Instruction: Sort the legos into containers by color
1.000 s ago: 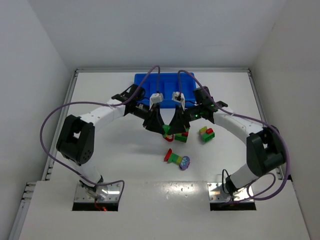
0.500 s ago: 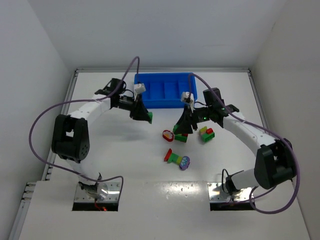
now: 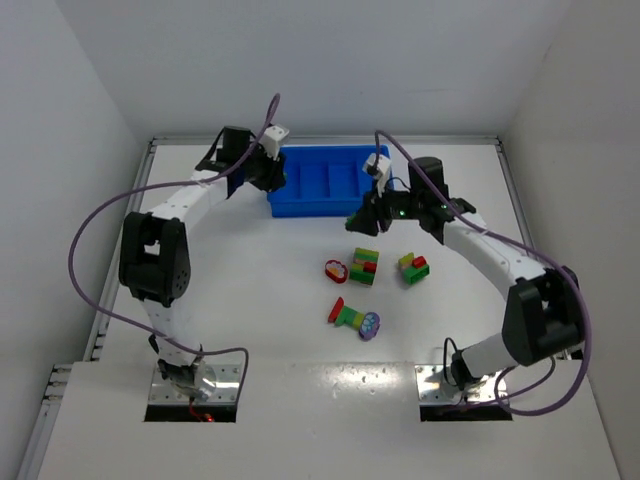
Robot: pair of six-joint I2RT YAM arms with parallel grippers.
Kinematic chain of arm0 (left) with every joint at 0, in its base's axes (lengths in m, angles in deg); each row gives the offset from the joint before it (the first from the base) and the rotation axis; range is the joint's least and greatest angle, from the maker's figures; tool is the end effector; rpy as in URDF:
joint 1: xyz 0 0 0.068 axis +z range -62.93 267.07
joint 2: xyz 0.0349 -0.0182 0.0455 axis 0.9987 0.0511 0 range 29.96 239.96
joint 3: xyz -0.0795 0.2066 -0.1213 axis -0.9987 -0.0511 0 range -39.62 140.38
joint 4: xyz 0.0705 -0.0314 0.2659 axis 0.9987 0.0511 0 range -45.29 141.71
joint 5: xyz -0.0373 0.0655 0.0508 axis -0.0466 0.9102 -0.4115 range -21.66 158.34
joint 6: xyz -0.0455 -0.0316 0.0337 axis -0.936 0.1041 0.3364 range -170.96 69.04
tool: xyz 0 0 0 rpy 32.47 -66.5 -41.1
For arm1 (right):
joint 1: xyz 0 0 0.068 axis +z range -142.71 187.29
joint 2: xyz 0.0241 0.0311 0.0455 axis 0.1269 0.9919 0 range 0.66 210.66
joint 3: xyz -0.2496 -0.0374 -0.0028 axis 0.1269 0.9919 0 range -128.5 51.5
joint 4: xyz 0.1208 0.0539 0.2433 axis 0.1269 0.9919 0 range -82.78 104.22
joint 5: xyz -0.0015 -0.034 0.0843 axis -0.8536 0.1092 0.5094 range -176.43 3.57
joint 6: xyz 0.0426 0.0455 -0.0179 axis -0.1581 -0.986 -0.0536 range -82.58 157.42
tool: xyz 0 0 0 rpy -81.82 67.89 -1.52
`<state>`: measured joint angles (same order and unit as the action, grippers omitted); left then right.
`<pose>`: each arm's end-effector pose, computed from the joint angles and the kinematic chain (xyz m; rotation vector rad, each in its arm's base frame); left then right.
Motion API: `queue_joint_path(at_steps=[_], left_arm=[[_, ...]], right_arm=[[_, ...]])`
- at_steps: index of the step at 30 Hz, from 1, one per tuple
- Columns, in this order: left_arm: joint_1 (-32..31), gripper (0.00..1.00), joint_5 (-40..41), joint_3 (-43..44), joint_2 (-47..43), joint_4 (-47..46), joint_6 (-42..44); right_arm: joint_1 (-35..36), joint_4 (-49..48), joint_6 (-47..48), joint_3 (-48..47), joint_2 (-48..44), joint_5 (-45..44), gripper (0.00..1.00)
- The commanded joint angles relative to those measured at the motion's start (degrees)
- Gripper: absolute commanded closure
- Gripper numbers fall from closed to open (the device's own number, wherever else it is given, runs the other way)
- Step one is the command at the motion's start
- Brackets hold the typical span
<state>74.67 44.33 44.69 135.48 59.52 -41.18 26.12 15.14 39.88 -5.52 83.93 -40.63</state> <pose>0.4327 -0.1162 0.2381 0.6466 2.0797 -0.4857 0.3129 0.1450 0.2315 -0.8420 1.9589 1.0270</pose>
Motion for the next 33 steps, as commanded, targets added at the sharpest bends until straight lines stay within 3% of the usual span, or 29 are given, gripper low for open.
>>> queue_joint_path(at_steps=[1, 8, 14, 16, 18, 20, 21, 23, 28, 33], left_arm=[[-1.22, 0.90, 8.45, 2.25, 3.02, -5.49, -2.05], [-1.22, 0.88, 7.75, 9.02, 10.40, -6.55, -3.63], [-1.75, 0.74, 9.16, 8.32, 11.47, -6.55, -4.16], [-1.75, 0.64, 9.77, 6.49, 11.47, -6.55, -4.16], [-1.75, 0.45, 9.77, 5.69, 10.85, -6.55, -4.16], [-1.75, 0.19, 9.77, 4.98, 10.16, -6.55, -4.16], [-1.75, 0.14, 9.77, 4.98, 10.15, -6.55, -4.68], [-1.75, 0.09, 9.77, 4.46, 9.53, -6.55, -5.38], [-1.13, 0.08, 8.55, 3.06, 4.54, -8.38, -9.33], [3.52, 0.08, 5.56, -1.96, -6.01, -13.49, -16.89]], right_arm=[[-0.11, -6.69, -6.05, -8.62, 3.30, -7.47, 0.96], [0.42, -9.06, -11.24, -23.48, 14.55, -12.40, 0.96], [0.95, -10.29, -14.40, -36.14, 26.58, -15.13, 0.96], [1.47, -10.91, -15.11, -40.36, 29.84, -16.53, 0.96], [2.00, -12.31, -15.64, -44.31, 34.57, -16.53, 0.96], [2.52, -12.32, -16.25, -47.73, 37.40, -17.15, 0.96], [3.05, -13.01, -16.26, -48.80, 39.85, -17.67, 0.96], [3.58, -13.02, -16.26, -51.95, 42.23, -17.68, 0.96], [5.25, -14.07, -15.74, -57.94, 48.48, -18.99, 0.96], [7.10, -15.39, -15.73, -61.28, 54.27, -20.04, 0.96]])
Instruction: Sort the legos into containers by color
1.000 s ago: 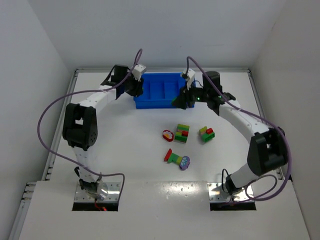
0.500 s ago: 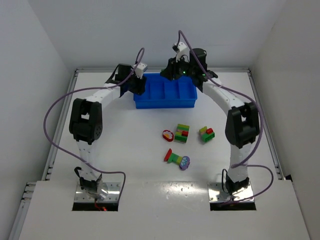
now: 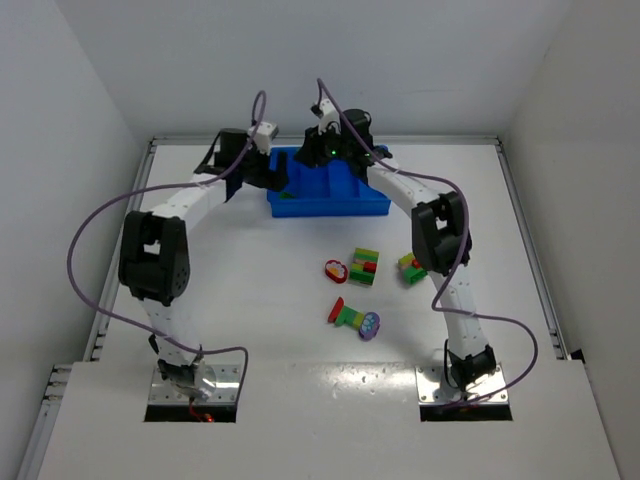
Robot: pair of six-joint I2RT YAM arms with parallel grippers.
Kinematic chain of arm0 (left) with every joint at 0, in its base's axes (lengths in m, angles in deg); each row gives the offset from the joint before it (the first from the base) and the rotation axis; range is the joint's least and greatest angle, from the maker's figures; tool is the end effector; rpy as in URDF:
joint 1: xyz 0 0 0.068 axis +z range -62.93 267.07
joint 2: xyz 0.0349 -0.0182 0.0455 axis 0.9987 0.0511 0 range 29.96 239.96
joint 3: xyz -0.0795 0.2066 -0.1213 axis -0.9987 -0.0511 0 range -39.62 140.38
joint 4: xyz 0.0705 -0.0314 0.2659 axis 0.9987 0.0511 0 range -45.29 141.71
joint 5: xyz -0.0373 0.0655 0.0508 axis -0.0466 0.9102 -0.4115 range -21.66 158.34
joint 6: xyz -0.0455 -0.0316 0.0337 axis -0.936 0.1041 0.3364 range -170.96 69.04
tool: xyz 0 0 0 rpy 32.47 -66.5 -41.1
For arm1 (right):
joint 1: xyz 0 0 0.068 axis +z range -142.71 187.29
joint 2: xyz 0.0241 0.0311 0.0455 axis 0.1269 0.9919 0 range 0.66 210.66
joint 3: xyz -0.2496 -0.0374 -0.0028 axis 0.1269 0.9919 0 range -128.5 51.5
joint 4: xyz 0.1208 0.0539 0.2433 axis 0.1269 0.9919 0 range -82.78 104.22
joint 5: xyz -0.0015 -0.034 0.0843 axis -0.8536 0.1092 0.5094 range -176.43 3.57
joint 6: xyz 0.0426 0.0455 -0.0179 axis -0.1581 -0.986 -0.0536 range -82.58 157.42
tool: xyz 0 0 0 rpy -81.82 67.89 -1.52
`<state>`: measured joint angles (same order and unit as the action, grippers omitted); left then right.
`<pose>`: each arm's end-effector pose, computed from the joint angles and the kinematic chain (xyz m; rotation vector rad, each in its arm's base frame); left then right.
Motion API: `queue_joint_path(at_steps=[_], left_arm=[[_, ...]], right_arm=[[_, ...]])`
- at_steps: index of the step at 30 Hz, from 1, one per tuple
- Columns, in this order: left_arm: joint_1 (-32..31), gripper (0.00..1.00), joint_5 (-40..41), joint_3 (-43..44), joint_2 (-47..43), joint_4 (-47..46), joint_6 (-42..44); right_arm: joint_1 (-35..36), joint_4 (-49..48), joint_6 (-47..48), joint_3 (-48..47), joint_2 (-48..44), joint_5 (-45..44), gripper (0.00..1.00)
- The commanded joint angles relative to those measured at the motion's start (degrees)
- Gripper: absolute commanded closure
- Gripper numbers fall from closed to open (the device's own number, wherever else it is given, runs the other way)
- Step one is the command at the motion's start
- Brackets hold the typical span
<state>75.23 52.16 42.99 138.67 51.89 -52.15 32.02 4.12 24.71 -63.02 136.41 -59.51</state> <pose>0.4488 -0.1085 0.2151 0.3639 2.1264 -0.4357 0.5105 0.2603 0.2072 -0.5326 1.8757 0.8825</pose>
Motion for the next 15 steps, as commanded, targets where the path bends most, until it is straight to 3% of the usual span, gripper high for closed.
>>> queue_joint_path(at_steps=[1, 7, 11, 15], left_arm=[[3.57, 0.08, -2.27, -1.12, -10.61, -5.86, -6.45], [6.03, 0.07, -3.59, -5.79, -20.02, -4.81, -6.37], [7.27, 0.07, -4.20, -6.50, -21.52, -2.88, -5.32], [8.32, 0.07, -4.82, -7.02, -21.52, -2.26, -5.31]], right_arm=[[1.81, -4.38, -0.56, -4.39, 2.59, -1.16, 0.96], [2.87, -7.01, -0.03, -7.03, 7.60, -3.36, 0.92], [4.00, -8.15, 0.49, -9.13, 10.59, -5.20, 0.92], [4.54, -8.68, 0.49, -11.42, 13.31, -8.10, 0.83]])
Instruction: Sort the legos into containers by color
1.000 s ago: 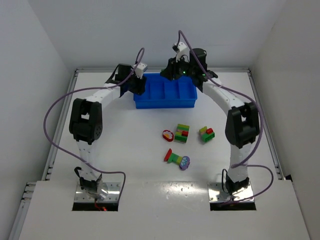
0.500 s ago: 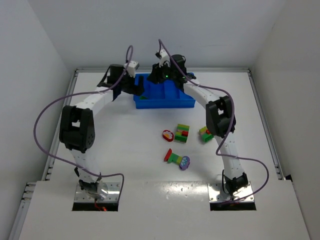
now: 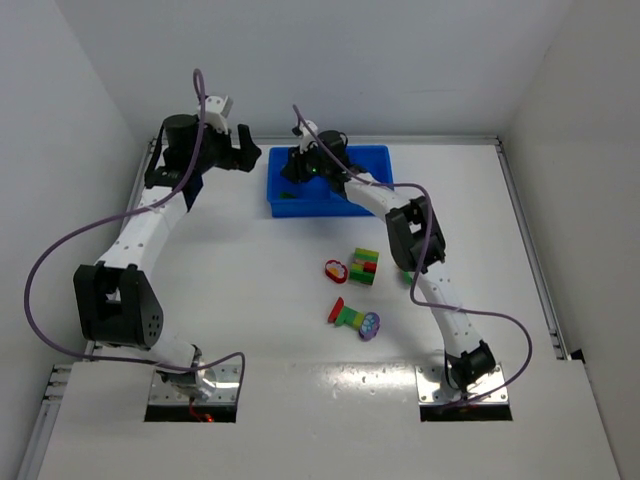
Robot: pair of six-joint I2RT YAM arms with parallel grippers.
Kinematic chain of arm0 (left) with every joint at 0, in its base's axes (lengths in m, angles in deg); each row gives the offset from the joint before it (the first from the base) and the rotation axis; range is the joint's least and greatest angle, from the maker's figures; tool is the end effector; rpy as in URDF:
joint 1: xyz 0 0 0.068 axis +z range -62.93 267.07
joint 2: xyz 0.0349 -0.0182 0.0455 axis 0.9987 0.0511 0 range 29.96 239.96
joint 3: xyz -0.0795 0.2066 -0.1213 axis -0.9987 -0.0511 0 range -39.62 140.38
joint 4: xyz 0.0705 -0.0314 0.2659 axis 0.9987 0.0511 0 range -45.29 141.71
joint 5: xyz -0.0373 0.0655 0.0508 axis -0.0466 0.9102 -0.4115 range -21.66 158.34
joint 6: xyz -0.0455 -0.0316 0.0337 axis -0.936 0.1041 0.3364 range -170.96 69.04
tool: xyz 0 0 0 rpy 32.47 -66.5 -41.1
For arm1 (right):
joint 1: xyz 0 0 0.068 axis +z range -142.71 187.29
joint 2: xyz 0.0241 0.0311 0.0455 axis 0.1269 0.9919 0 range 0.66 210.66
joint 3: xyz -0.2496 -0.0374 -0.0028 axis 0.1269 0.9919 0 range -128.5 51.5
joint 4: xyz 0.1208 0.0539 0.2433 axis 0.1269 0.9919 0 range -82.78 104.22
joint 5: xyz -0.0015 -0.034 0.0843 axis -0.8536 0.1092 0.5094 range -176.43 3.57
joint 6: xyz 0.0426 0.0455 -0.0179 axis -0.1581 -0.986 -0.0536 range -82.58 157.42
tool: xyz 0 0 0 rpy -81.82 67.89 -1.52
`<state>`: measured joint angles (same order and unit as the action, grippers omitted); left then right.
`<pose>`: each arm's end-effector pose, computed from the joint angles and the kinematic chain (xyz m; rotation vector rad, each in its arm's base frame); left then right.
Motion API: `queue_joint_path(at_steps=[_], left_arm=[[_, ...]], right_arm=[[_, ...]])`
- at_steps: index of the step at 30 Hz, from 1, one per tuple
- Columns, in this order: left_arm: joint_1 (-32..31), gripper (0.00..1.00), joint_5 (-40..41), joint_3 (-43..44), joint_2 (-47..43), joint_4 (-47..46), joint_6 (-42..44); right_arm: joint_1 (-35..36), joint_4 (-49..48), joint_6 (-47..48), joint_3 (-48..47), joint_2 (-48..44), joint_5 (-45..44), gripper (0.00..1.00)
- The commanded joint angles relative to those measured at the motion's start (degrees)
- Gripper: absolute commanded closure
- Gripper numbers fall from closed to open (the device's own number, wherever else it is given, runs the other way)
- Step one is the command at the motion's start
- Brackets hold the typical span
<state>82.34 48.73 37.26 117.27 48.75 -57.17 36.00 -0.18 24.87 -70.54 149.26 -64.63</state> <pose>0.3916 -0.0495 0.3373 0.2195 1.8178 -0.4464 0.5192 0.3058 0.1371 -0.5395 1.8968 0.8418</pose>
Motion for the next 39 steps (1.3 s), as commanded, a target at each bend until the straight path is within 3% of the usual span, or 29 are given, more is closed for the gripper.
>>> queue_joint_path(at_steps=[1, 6, 11, 13, 19, 24, 32, 39], left_arm=[[1.22, 0.07, -1.39, -1.30, -0.12, 0.89, -0.29], [1.22, 0.06, -2.00, -1.30, -0.12, 0.89, -0.29], [1.22, 0.06, -2.00, -2.52, -0.12, 0.89, -0.20], [1.22, 0.06, -2.00, -3.31, -0.74, 0.89, -0.20], [1.22, 0.06, -3.15, -5.86, -2.05, 0.89, -0.20], [-0.88, 0.06, -4.38, -11.74, -8.11, 0.36, 1.99], [-8.09, 0.09, -12.38, -19.74, -15.23, 9.32, 14.11], [-25.38, 0.23, -8.87, -22.38, -11.29, 12.22, 22.98]], right_arm=[[0.56, -5.07, 0.34, -4.52, 1.51, -3.60, 0.75], [1.09, -5.08, 1.39, -6.46, 3.54, -6.42, 0.53], [1.61, -6.22, 1.39, -6.98, 4.25, -8.26, 0.21], [1.61, -6.22, 1.39, -6.99, 4.25, -8.27, 0.17], [2.14, -3.33, 0.34, -6.72, -1.19, -7.04, 0.16], [0.82, 2.38, 3.05, 0.56, -16.09, -5.89, 0.15], [-10.31, 13.45, 13.25, 34.99, -48.86, -4.32, 0.15], [-18.16, 23.30, 22.22, 61.79, -71.21, -2.82, 0.15]])
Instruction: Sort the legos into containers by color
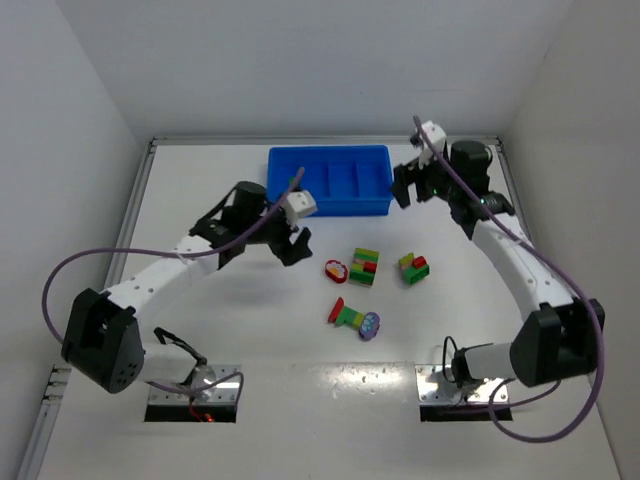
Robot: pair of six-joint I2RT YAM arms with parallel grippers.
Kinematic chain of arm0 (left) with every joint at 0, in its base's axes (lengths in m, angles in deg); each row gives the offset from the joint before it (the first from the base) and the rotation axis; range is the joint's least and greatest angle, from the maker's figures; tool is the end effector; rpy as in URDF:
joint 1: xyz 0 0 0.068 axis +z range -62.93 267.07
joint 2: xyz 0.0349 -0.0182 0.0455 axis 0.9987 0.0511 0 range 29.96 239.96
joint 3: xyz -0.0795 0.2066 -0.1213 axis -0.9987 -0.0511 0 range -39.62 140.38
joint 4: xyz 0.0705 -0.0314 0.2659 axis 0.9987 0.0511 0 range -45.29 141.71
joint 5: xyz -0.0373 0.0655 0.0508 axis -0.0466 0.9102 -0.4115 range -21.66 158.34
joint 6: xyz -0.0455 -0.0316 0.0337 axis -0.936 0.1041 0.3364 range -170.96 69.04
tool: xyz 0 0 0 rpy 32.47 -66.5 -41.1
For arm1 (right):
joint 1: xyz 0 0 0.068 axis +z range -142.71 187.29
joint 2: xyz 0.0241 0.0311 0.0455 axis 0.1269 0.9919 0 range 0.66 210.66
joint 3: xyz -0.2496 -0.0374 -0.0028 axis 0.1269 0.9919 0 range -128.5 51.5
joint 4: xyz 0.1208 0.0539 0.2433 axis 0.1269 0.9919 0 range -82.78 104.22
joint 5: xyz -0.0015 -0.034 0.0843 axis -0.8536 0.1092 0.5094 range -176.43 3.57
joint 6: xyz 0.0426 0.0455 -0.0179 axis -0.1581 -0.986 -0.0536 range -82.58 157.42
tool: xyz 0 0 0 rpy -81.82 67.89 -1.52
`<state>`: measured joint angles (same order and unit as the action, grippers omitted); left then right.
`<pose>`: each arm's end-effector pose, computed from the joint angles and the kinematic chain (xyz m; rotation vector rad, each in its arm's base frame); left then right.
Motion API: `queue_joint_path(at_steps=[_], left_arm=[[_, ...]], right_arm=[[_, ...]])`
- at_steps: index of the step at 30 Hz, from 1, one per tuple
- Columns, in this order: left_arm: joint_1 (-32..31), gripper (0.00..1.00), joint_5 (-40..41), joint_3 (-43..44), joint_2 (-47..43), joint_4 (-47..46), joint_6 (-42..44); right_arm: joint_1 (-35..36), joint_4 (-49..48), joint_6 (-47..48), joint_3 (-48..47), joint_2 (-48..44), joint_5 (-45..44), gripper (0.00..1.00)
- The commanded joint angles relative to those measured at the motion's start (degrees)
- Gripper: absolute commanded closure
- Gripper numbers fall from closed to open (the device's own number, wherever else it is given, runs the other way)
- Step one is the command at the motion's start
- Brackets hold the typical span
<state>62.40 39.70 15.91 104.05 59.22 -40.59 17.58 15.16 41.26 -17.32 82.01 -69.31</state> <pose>0.2802 -0.1554 0.2561 0.9198 1.9371 -0.6815 0.3578 0.0801 0.3127 -0.4348 1.8788 0.3632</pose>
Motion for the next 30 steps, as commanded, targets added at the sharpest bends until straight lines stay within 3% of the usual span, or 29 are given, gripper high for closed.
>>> queue_joint_path(at_steps=[1, 5, 12, 18, 30], left_arm=[[-6.87, 0.23, 0.17, -1.04, 2.90, 1.76, 7.81], [-11.72, 0.16, -1.14, 0.46, 8.96, 4.65, 17.55], [-10.49, 0.08, -10.12, 9.49, 22.40, 12.73, 38.29], [-9.96, 0.08, -12.14, 14.34, 31.01, 12.74, 41.84], [-11.54, 0.08, -10.91, 18.12, 37.10, 10.11, 42.89]], right_arm=[[-0.26, 7.96, 6.70, 10.70, -6.08, 1.86, 0.15], [-2.02, 10.15, 9.34, 18.45, -14.09, 1.24, 0.15], [-8.43, 16.58, 8.83, 19.07, -15.86, 8.01, 0.15], [-12.03, 14.82, 5.31, 20.12, -14.73, 13.54, 0.15], [-17.14, 14.20, 5.30, 20.13, -13.40, 18.12, 0.15]])
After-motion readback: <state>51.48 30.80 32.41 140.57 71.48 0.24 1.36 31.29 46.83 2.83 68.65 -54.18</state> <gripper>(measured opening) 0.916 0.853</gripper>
